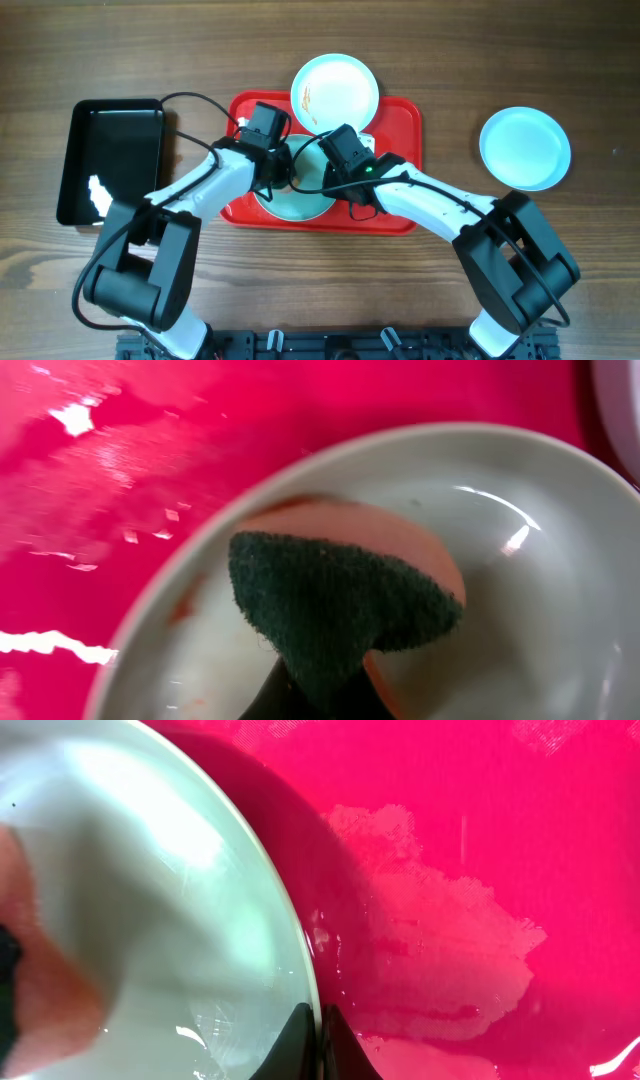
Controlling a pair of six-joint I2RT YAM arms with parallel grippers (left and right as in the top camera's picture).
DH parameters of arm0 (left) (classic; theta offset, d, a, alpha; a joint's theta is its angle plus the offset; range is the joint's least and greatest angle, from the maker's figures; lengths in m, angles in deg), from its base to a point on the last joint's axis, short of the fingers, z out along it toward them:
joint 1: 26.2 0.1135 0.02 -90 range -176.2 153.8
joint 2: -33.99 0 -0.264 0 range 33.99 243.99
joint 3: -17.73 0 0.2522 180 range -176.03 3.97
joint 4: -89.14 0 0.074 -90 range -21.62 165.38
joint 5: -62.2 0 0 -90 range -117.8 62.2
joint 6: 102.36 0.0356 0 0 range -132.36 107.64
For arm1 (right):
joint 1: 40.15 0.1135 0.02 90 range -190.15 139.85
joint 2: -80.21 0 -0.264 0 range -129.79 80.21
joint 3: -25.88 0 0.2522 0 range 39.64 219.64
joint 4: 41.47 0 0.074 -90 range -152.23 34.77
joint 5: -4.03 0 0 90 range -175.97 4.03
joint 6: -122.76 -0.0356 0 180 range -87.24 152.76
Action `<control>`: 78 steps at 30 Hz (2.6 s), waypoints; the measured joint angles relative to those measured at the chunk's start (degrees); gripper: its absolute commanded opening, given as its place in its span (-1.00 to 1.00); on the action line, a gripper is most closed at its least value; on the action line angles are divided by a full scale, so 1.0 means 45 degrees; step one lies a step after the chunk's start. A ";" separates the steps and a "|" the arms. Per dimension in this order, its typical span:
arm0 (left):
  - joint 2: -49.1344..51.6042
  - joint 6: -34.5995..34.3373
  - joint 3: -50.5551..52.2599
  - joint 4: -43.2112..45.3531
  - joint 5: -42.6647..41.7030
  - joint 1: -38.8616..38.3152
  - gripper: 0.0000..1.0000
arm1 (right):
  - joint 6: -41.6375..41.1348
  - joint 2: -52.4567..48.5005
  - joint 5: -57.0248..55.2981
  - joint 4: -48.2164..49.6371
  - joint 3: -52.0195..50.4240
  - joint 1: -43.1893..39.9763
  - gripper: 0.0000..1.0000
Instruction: Clean dirty plates on tray and stack at the side
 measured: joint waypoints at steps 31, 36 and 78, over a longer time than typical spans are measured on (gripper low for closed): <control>-0.3342 -0.1486 0.0155 -0.1972 0.2550 0.0923 -0.92 | 0.0000 0.0000 0.0160 -0.0034 0.0000 0.0063 -0.92; -0.3342 -0.1462 0.0155 -0.1904 0.1496 0.0923 -0.92 | 0.0005 0.0000 0.0131 -0.0039 0.0000 0.0063 -0.92; -0.1316 -0.0461 0.0160 -0.2025 -0.1103 -0.0272 -0.92 | 0.0005 0.0000 0.0083 -0.0039 0.0000 0.0063 -0.92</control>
